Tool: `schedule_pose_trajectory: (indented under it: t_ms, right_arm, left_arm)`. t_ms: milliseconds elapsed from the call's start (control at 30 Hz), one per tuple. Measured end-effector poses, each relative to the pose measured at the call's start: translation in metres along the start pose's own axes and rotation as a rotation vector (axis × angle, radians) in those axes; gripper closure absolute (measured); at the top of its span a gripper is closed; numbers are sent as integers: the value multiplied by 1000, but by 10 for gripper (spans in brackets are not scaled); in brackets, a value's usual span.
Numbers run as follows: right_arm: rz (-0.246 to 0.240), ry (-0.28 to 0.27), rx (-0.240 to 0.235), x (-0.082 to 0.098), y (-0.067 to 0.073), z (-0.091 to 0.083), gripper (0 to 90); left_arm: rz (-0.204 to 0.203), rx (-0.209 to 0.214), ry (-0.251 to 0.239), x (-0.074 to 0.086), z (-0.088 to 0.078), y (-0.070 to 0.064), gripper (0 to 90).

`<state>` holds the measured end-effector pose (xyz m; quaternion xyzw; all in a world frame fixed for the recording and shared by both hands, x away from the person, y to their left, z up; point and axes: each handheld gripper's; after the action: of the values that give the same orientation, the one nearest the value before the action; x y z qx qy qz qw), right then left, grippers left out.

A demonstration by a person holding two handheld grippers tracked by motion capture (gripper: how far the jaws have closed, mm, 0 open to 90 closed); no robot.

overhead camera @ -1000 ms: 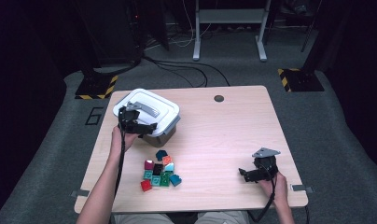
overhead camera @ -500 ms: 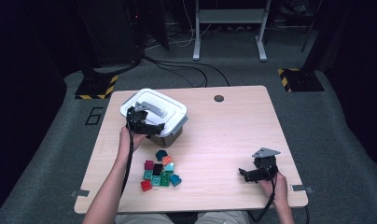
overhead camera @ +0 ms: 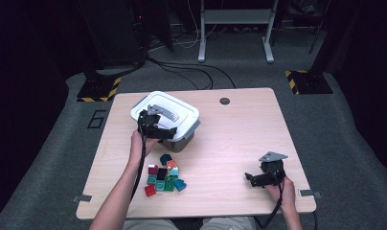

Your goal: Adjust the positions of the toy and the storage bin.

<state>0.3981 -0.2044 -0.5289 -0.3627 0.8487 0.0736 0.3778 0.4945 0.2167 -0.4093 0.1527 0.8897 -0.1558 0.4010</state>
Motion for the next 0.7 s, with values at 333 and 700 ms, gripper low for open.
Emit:
schedule_pose_trajectory:
  t_ms: [333, 700]
  right_arm:
    - [1, 0, -1, 0, 0, 0, 0]
    - [-5, -3, -2, 0, -1, 0, 0]
  left_arm:
    - [18, 16, 13, -3, 8, -24, 13]
    - [33, 29, 28, -4, 12, -49, 27]
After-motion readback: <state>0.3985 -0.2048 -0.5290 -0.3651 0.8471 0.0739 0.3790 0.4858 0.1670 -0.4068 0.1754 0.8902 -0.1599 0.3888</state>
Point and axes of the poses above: each handheld gripper's, and its own axes: z roughly forward along the jaws, x roughly out of its underside, y roughly to its left, and after that the axes turned 12 degrees about -z, right-handed
